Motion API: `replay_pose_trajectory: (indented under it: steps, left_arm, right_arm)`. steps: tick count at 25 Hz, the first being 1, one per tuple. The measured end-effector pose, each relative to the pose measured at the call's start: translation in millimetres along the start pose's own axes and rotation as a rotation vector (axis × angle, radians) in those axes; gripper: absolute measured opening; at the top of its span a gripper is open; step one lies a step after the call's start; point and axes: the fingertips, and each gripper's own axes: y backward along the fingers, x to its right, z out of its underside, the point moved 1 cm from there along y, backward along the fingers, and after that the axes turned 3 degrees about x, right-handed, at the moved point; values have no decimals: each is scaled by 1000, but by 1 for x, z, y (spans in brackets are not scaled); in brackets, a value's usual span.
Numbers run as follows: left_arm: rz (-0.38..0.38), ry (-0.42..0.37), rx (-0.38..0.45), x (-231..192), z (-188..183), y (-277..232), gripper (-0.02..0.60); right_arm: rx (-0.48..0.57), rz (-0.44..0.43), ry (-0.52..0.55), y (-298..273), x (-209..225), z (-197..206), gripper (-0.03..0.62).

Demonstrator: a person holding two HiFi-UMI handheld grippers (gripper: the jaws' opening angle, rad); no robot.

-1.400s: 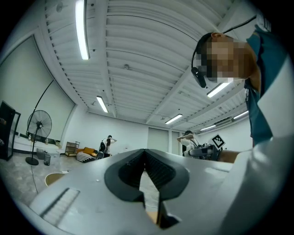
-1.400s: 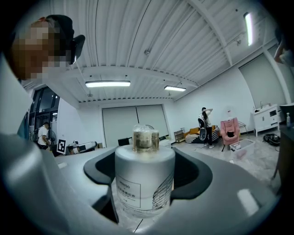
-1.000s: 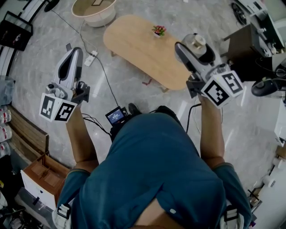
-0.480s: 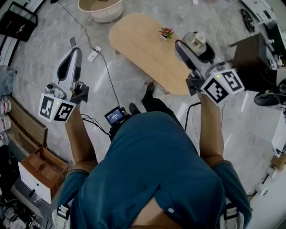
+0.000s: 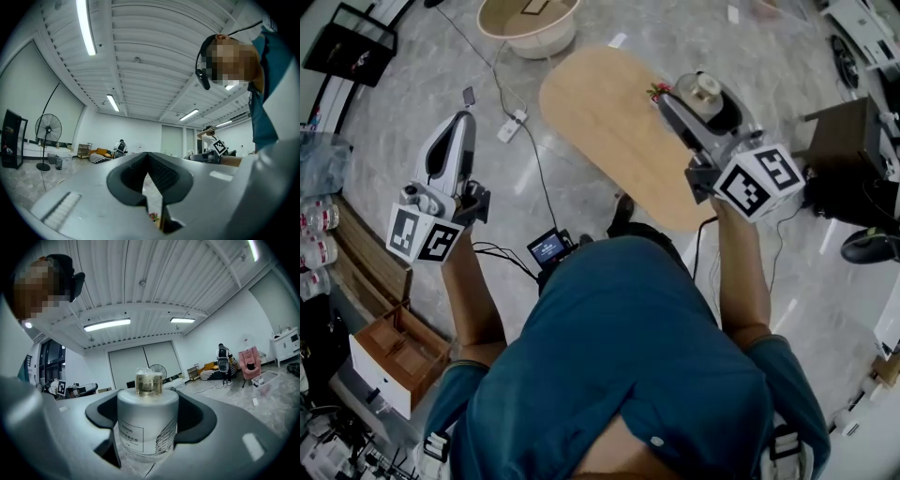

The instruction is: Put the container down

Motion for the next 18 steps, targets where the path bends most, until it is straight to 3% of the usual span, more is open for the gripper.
replay_pose_trajectory:
  steps: [9,18]
  left_arm:
    - [-58,-8,-22,-22,13,-54,-5]
    - [-86,21,-54,-59,32,-78,-5]
  right_arm:
    - [-38,-42,-14,-49,68,6,345]
    - [-57,-52,-34,-97,101,23,345]
